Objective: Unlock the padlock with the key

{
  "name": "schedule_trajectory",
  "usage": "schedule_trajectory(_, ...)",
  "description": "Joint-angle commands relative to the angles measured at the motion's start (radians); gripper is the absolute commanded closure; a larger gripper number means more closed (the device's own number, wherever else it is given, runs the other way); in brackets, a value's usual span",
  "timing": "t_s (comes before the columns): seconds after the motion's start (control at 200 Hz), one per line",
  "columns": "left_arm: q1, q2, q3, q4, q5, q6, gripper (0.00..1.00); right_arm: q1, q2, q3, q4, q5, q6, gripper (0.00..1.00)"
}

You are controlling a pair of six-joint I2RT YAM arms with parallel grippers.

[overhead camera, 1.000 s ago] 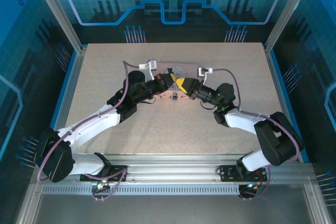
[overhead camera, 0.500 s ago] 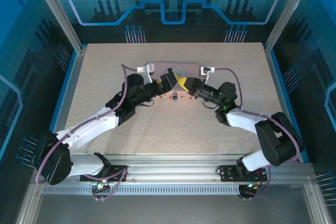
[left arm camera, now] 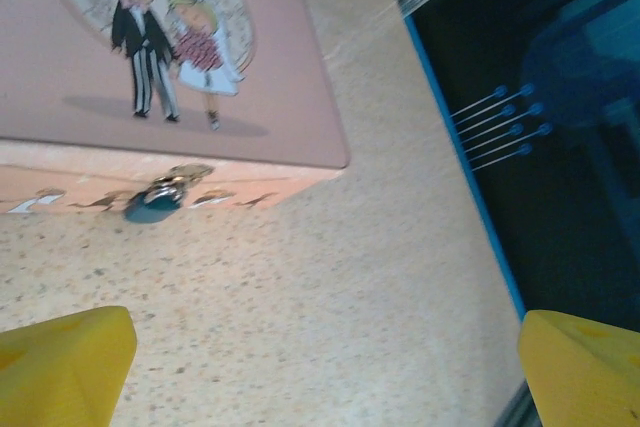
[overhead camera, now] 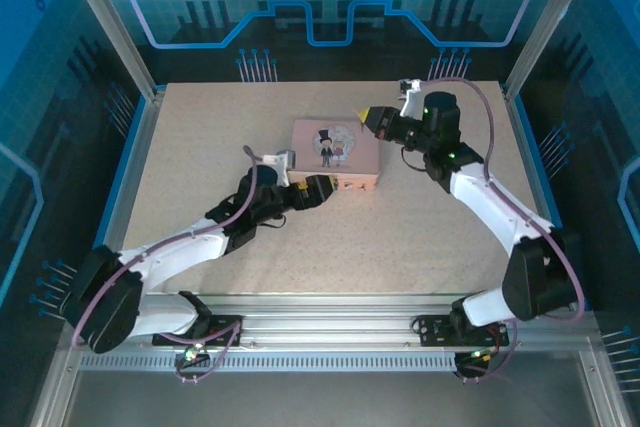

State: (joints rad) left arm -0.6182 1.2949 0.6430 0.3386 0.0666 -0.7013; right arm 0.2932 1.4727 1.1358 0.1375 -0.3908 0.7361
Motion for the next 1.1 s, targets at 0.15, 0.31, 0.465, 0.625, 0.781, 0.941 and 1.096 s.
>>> schedule_trajectory(0.15, -0.021, 0.235, -0.035, 0.311, -0.008, 0.144, 0.01, -0.015, 0.238, 0.246, -0.240, 0.151, -0.260, 1.00)
schedule_trajectory(0.31, -0.025, 0.363, -0.010, 0.431, -0.016, 0.180, 0.01, -0.020, 0.383, 0.377, -0.270, 0.187, -0.312, 1.00)
schedule_trajectory(0.465, -0.028, 0.457, 0.034, 0.461, -0.047, 0.228, 0.01, -0.022, 0.481, 0.455, -0.260, 0.227, -0.344, 1.00)
schedule_trajectory(0.625, -0.027, 0.550, 0.061, 0.541, -0.055, 0.247, 0.01, -0.022, 0.555, 0.519, -0.260, 0.250, -0.368, 1.00)
schedule_trajectory(0.781, -0.027, 0.631, 0.088, 0.619, -0.069, 0.252, 0.01, -0.022, 0.601, 0.551, -0.262, 0.262, -0.403, 1.00)
schedule_trajectory(0.941, -0.026, 0.694, 0.125, 0.659, -0.046, 0.251, 0.01, -0.019, 0.624, 0.550, -0.254, 0.253, -0.420, 1.00)
schedule_trajectory(1.096, -0.026, 0.726, 0.140, 0.693, -0.015, 0.259, 0.01, -0.012, 0.641, 0.541, -0.253, 0.248, -0.432, 1.00)
